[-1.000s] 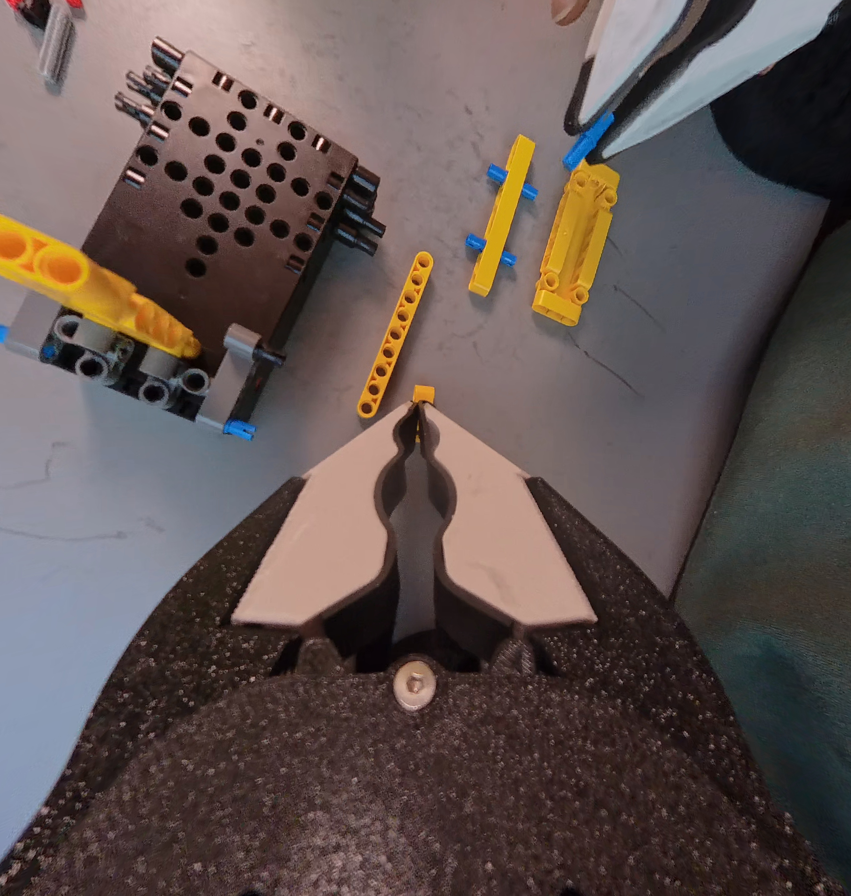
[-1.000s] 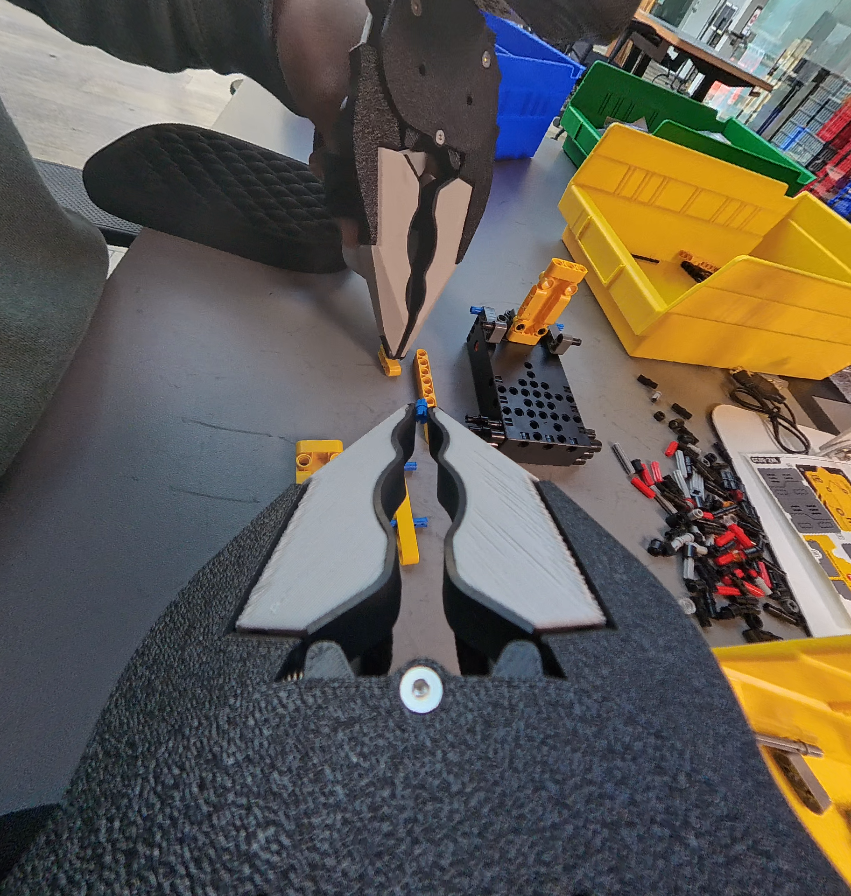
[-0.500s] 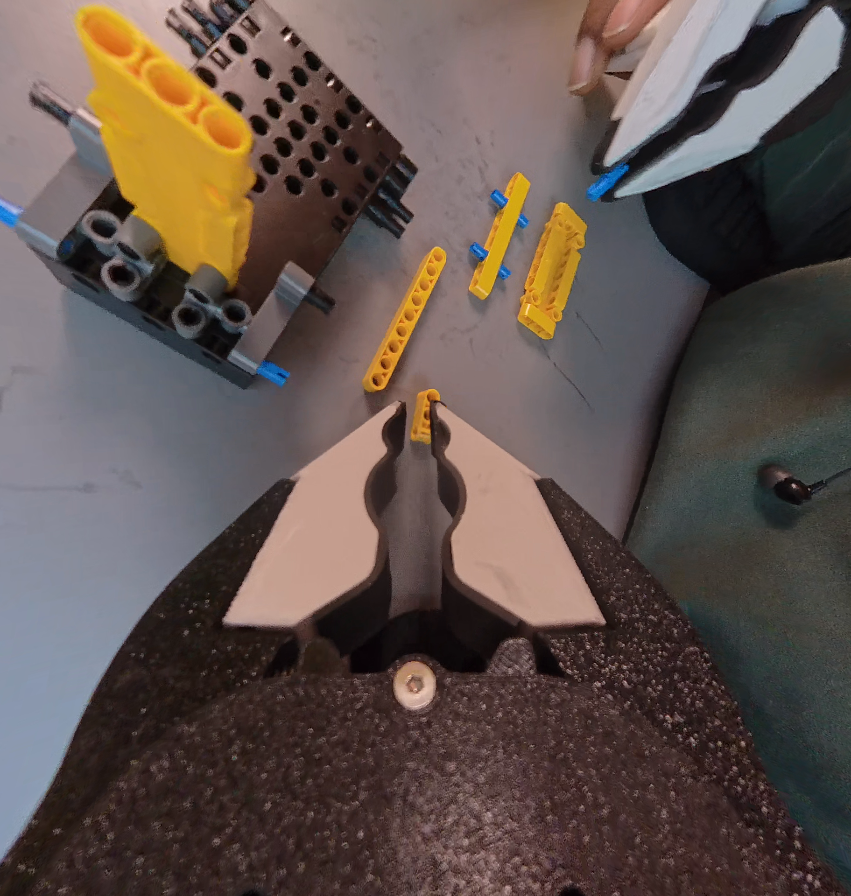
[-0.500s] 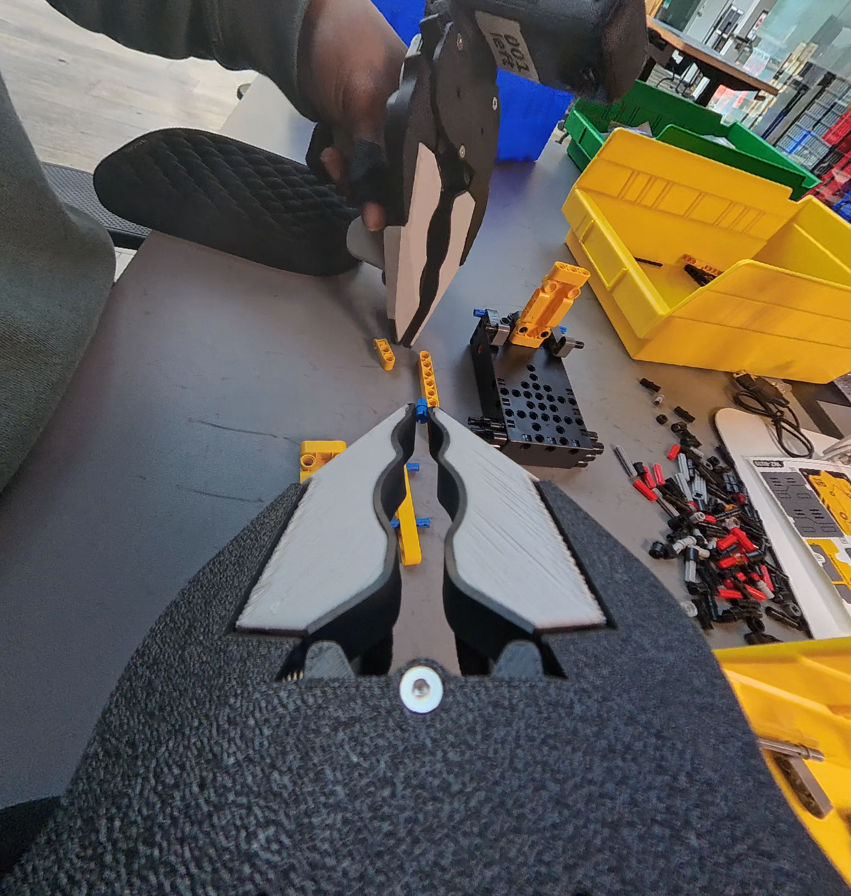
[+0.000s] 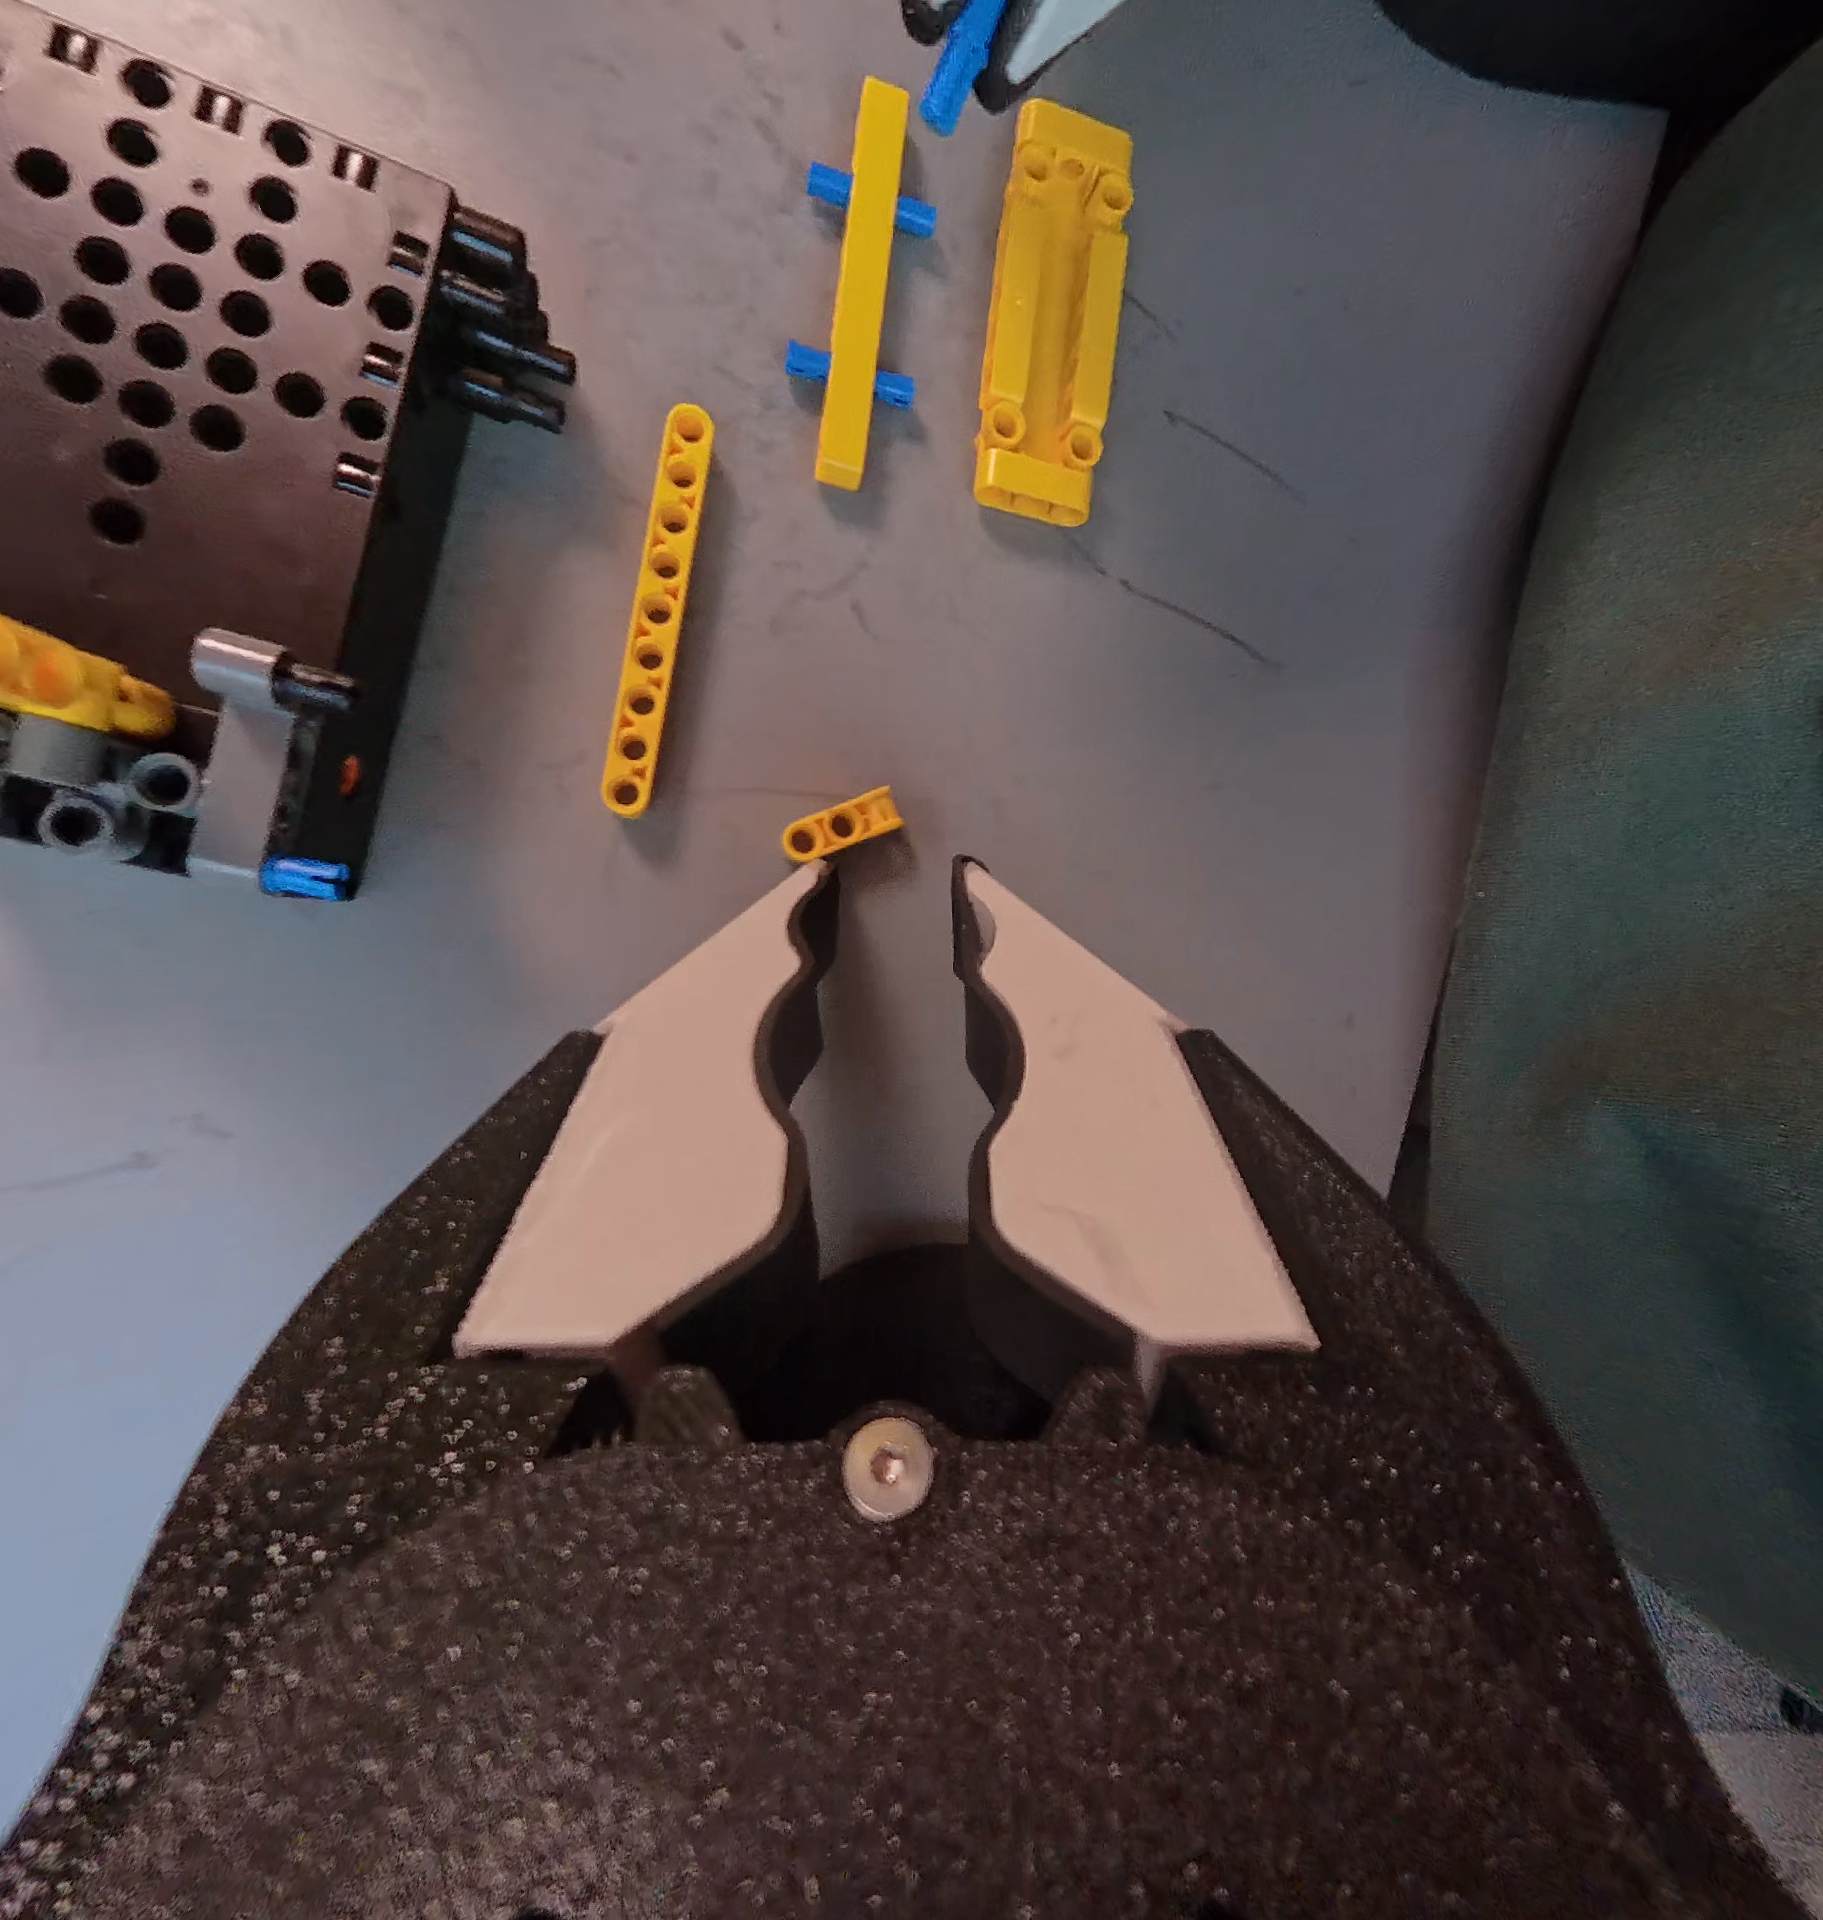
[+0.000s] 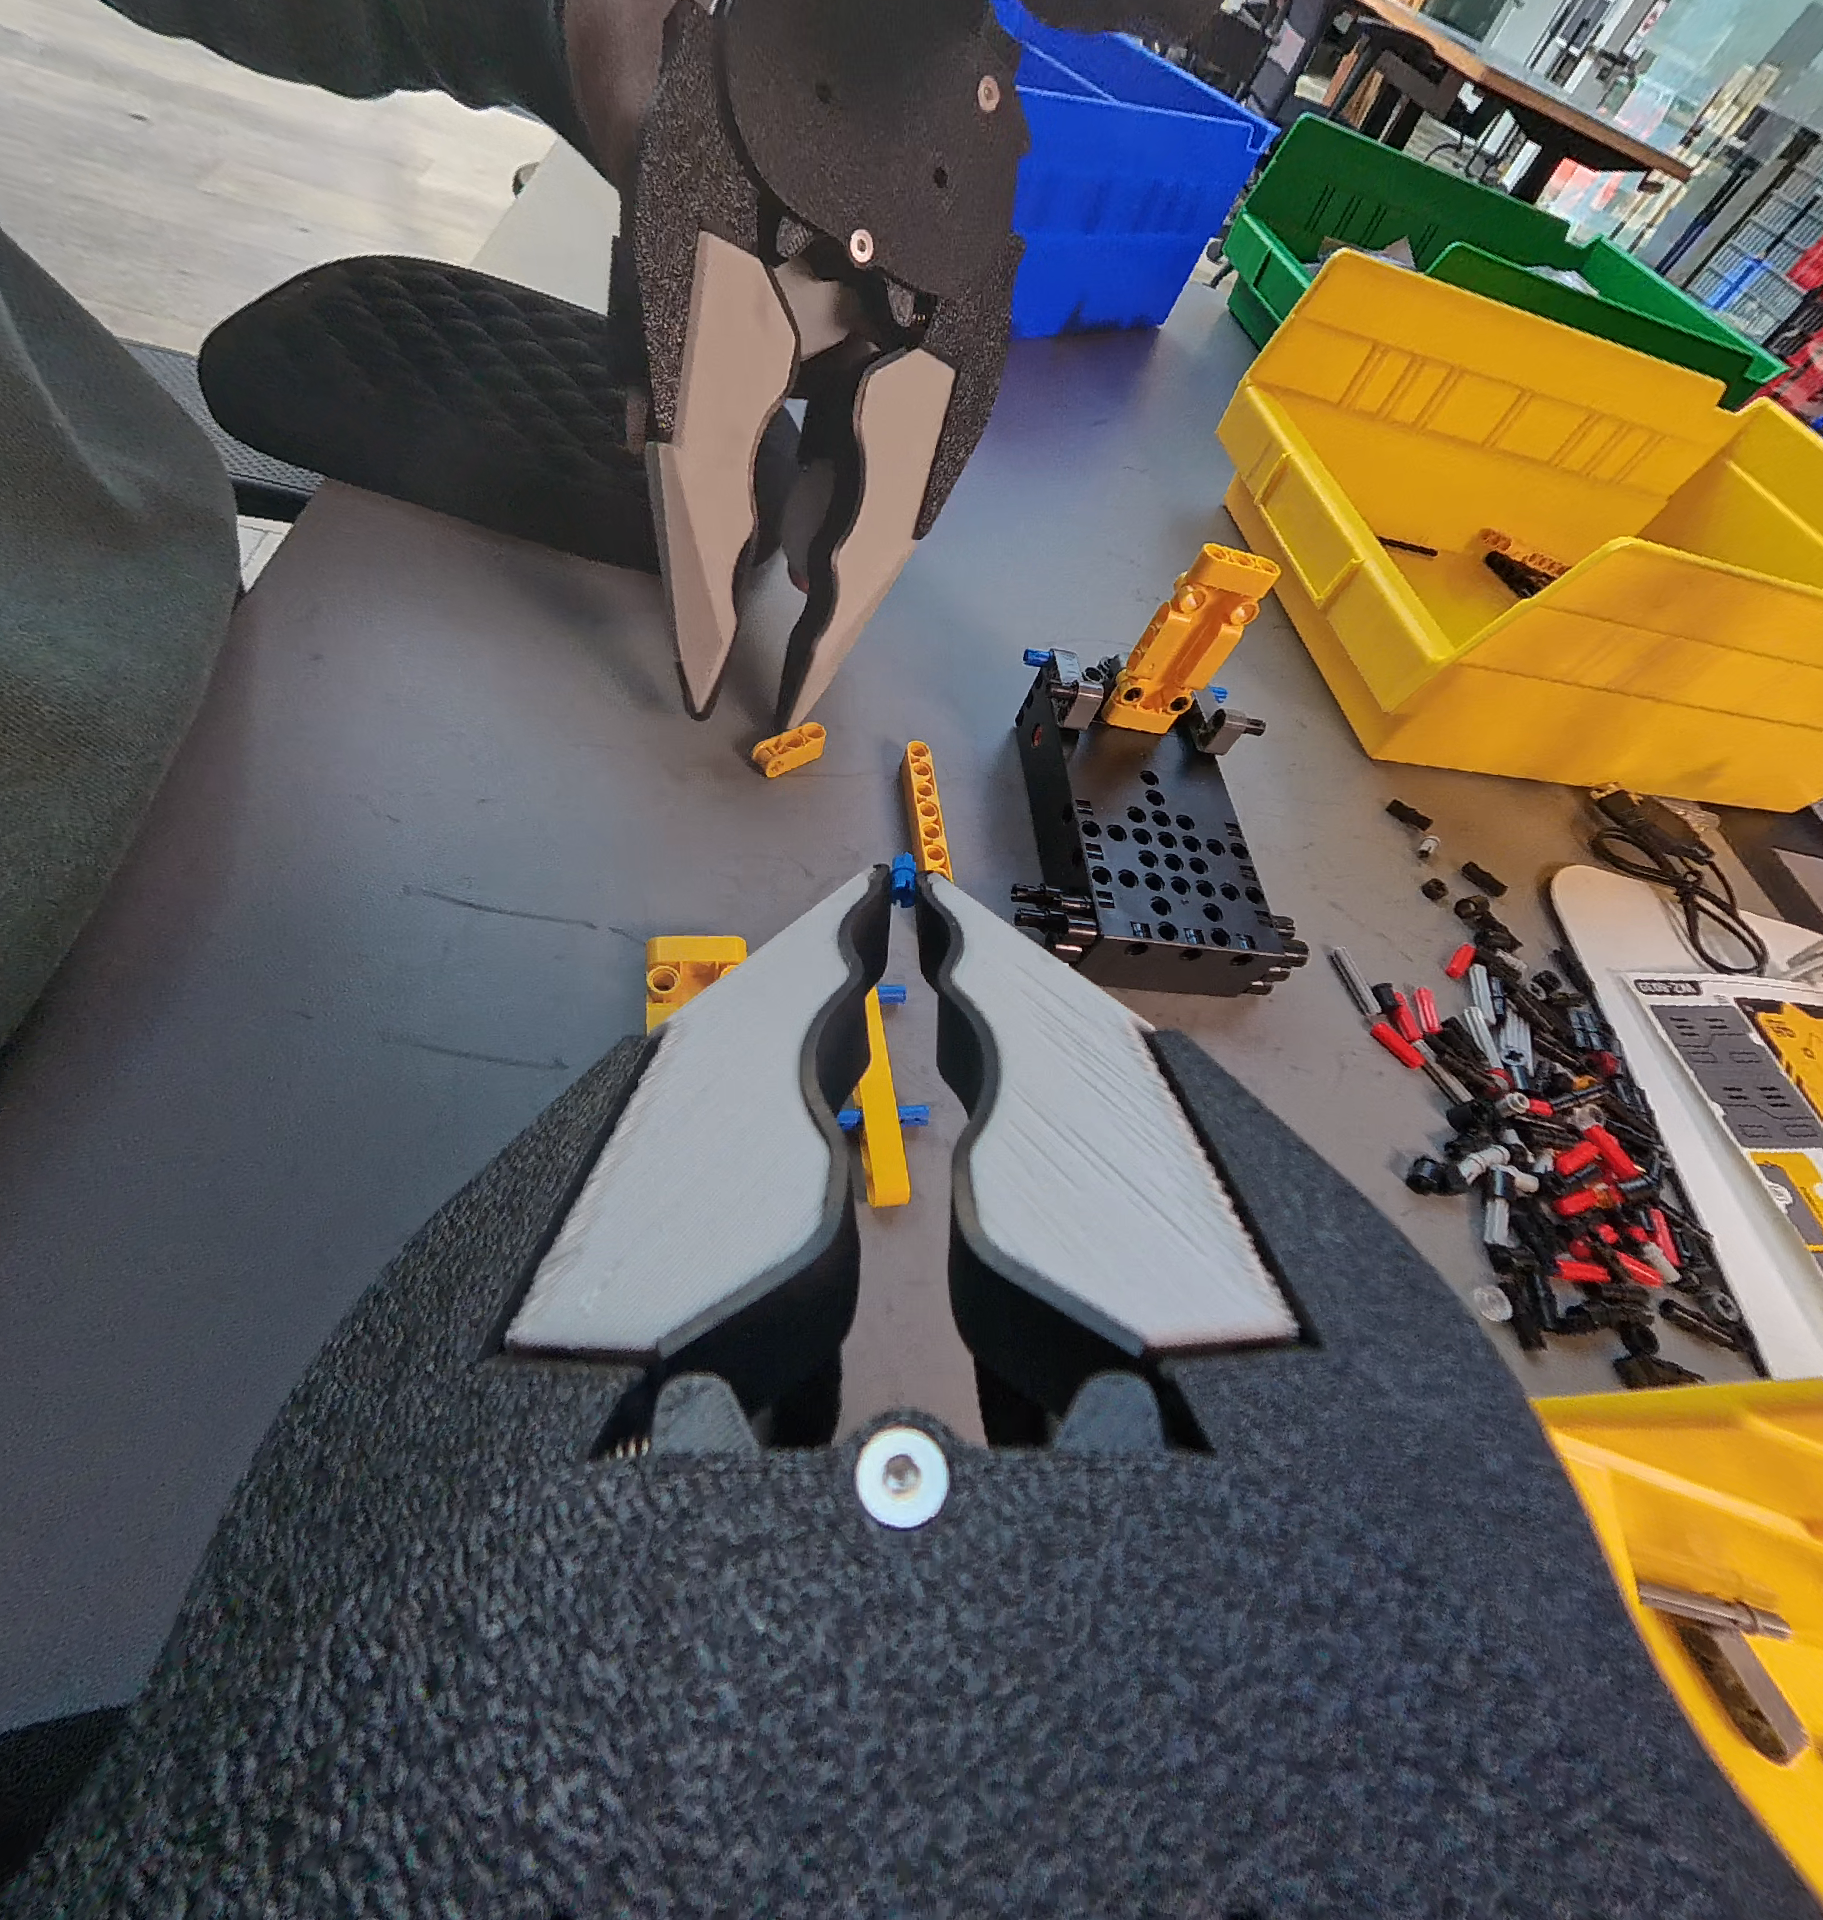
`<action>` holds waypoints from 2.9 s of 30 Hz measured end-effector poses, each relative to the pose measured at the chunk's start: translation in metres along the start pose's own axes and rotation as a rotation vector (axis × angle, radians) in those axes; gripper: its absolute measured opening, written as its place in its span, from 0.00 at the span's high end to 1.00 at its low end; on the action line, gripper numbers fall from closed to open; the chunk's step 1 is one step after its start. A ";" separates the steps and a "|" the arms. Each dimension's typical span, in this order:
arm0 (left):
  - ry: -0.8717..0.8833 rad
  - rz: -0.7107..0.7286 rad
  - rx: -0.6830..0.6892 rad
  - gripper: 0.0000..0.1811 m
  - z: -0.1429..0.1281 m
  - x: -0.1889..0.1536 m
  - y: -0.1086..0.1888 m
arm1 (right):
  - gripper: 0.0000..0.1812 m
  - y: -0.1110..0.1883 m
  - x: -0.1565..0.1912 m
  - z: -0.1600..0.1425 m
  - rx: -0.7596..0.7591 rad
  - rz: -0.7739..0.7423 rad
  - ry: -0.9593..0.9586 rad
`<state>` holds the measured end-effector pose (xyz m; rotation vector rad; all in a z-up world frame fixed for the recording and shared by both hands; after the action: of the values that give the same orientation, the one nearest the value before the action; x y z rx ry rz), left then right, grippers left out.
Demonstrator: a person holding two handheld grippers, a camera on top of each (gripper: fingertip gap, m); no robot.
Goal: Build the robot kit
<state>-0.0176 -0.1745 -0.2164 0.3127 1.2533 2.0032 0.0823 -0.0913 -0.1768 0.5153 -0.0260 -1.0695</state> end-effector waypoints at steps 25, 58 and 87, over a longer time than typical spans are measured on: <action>-0.274 0.241 -0.334 0.87 0.034 -0.018 0.003 | 0.98 -0.010 0.020 0.013 -0.071 0.104 0.008; -0.404 0.162 -0.563 0.88 0.067 -0.026 0.013 | 0.98 -0.011 0.027 0.025 -0.082 0.103 0.067; -0.332 0.044 -0.625 0.89 0.073 -0.038 0.031 | 0.98 -0.004 0.036 0.045 -0.102 0.038 0.259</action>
<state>0.0350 -0.1597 -0.1471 0.3424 0.3875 2.1536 0.0853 -0.1408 -0.1471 0.5550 0.2442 -0.9548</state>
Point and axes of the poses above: each gripper's, where its closed fingertips meet, y back along the fingers, z out of its top, x = y × z across the jaws, the point moved 3 cm from there along y, back along the fingers, and after that the axes turned 6 degrees about z, right-handed, at the moved point
